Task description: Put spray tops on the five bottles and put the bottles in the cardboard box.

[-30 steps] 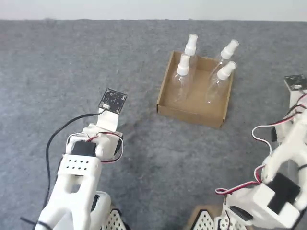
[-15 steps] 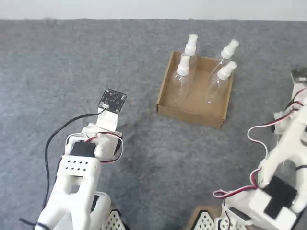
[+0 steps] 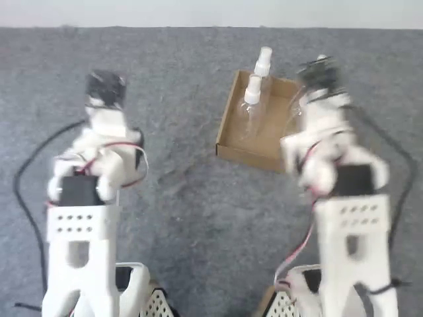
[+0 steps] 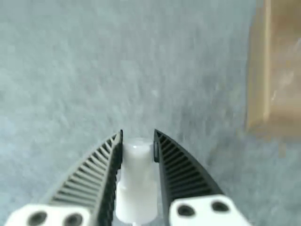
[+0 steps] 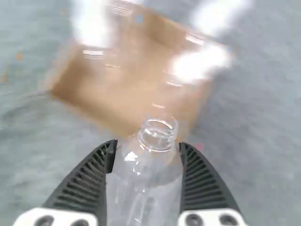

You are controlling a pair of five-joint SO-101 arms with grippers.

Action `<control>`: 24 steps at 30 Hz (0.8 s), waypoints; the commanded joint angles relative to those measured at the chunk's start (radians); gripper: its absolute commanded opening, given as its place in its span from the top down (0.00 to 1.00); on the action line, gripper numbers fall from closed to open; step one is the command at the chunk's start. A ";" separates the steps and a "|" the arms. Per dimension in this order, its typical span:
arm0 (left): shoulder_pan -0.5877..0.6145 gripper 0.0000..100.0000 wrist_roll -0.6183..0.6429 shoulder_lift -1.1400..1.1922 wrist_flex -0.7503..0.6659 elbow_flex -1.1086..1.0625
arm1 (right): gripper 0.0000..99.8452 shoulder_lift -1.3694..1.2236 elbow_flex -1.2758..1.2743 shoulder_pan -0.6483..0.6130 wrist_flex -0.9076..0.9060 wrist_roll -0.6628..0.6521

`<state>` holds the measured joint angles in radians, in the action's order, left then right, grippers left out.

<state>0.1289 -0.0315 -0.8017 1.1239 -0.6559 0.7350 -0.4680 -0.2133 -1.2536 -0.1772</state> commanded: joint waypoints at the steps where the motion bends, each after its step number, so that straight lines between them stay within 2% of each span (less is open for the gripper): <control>1: 0.000 0.99 0.048 -0.037 0.098 0.283 | 0.97 0.124 -0.123 -0.246 0.128 0.041; 5: 0.000 0.99 0.057 -0.037 0.167 0.475 | 0.97 0.176 -0.295 -0.415 0.348 0.075; 8: -0.002 0.99 0.060 -0.037 0.198 0.550 | 0.97 0.188 -0.411 -0.496 0.499 0.095; 13: -0.054 0.99 0.146 -0.038 0.203 0.599 | 0.96 0.211 -0.488 -0.516 0.588 0.048; 19: -0.186 0.99 0.169 -0.038 0.192 0.619 | 0.97 0.311 -0.598 -0.556 0.633 -0.046; 24: -0.235 0.99 0.285 -0.038 0.121 0.619 | 0.98 0.407 -0.792 -0.657 0.938 0.041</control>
<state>-0.0859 0.1972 -0.8124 1.3050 -0.0790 1.0679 -1.1983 -0.8178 -0.5002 -0.1772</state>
